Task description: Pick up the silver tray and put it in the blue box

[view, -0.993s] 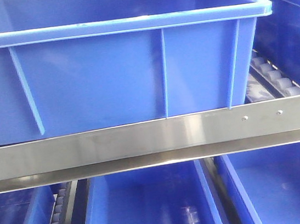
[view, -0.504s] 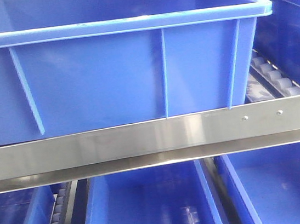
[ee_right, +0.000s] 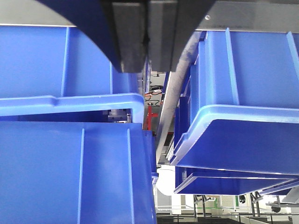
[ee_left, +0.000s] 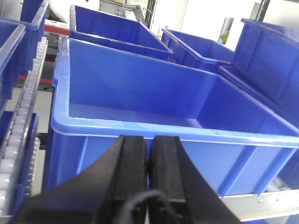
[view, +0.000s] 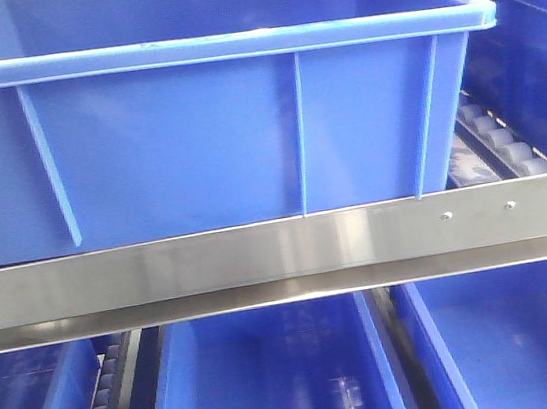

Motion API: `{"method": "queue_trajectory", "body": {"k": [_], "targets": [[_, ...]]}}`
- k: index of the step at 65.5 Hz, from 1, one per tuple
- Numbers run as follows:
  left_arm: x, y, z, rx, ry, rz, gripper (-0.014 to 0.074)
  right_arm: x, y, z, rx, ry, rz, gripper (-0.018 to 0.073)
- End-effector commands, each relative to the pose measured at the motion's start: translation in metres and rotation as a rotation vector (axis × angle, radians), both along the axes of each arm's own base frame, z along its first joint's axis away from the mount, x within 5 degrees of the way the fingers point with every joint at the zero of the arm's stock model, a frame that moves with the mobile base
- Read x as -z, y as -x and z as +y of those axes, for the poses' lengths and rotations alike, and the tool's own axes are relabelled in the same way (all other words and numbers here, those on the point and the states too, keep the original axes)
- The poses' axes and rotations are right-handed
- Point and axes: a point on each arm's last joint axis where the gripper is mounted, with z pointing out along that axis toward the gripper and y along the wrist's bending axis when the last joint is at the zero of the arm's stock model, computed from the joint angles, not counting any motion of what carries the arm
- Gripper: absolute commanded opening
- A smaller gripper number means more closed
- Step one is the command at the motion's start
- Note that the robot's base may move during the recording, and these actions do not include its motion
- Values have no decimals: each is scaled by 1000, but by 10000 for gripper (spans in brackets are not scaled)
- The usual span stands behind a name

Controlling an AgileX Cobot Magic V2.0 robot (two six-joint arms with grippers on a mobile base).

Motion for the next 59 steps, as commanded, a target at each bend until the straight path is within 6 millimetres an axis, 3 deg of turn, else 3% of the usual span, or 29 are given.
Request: {"method": "queue_trajectory", "body": {"k": [1,21,36,59], "targets": [[-12,1,1,-30,-27,-108,-6,-14,4,0,5,5,-115,58],[30,1,15,-288,-81,-74,-6,-14,4,0,5,5,-115,58],[67,-1,17,-326,-75,-76,-6,-14,4,0,5,5,-116,58],[69,-2,18,-333,-119,-70,-6,-14,4,0,5,5,-115,58]]}}
